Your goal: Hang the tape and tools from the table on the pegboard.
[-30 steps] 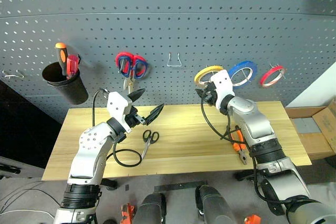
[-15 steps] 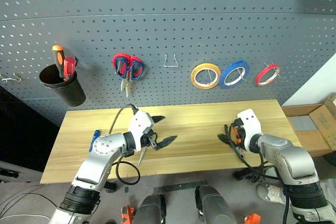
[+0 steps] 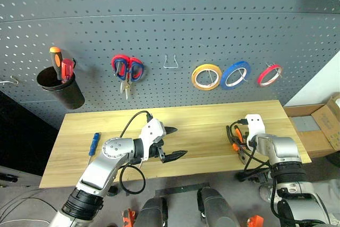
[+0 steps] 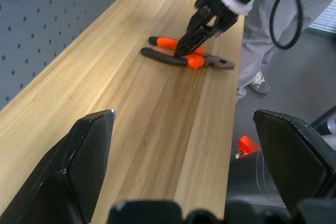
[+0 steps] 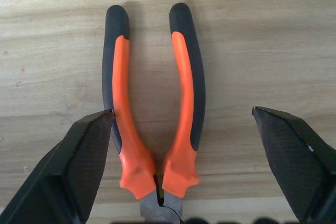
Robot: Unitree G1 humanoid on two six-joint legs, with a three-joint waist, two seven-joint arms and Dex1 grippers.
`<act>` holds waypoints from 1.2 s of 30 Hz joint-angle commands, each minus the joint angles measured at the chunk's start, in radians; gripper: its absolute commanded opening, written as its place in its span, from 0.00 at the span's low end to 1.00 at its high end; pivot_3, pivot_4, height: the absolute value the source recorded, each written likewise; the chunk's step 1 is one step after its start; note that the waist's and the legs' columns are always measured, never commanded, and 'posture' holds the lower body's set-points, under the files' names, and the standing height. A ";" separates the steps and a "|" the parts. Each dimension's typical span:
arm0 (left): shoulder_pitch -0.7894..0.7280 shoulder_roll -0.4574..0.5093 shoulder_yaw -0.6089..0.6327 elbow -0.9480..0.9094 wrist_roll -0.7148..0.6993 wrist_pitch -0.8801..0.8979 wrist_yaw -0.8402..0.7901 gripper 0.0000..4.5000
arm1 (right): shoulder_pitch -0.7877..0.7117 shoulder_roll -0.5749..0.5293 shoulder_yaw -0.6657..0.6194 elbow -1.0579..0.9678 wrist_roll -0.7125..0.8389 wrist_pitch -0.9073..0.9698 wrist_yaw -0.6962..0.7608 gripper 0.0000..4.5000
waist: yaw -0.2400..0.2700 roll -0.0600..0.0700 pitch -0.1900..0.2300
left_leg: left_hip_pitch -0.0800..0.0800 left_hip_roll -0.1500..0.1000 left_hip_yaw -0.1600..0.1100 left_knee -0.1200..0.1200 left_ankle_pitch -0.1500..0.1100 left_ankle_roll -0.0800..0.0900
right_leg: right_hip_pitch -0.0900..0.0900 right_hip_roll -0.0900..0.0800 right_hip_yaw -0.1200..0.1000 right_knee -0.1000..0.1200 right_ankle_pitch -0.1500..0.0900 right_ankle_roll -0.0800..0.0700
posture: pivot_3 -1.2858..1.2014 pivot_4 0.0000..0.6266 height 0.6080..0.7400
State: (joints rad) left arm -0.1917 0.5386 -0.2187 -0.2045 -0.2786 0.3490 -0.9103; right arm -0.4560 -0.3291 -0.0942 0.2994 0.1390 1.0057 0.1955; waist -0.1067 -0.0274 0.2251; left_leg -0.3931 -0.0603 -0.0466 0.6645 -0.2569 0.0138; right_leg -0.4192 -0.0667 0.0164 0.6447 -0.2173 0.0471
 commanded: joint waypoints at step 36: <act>0.036 0.045 0.092 -0.075 -0.020 0.026 0.034 1.00 | -0.022 -0.019 0.055 0.070 0.022 0.042 0.088 0.78 | 0.022 0.001 0.001 | -0.003 0.000 -0.001 0.000 0.000 0.000 | -0.002 0.000 -0.001 -0.001 0.000 0.000 | 0.47 0.35 1.00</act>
State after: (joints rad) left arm -0.1529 0.5793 -0.1486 -0.2376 -0.2914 0.3822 -0.8822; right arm -0.4836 -0.3460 -0.0384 0.3682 0.1562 1.0501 0.2644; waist -0.0851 -0.0264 0.2259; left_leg -0.3958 -0.0604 -0.0474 0.6640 -0.2570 0.0139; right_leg -0.4210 -0.0668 0.0153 0.6437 -0.2173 0.0471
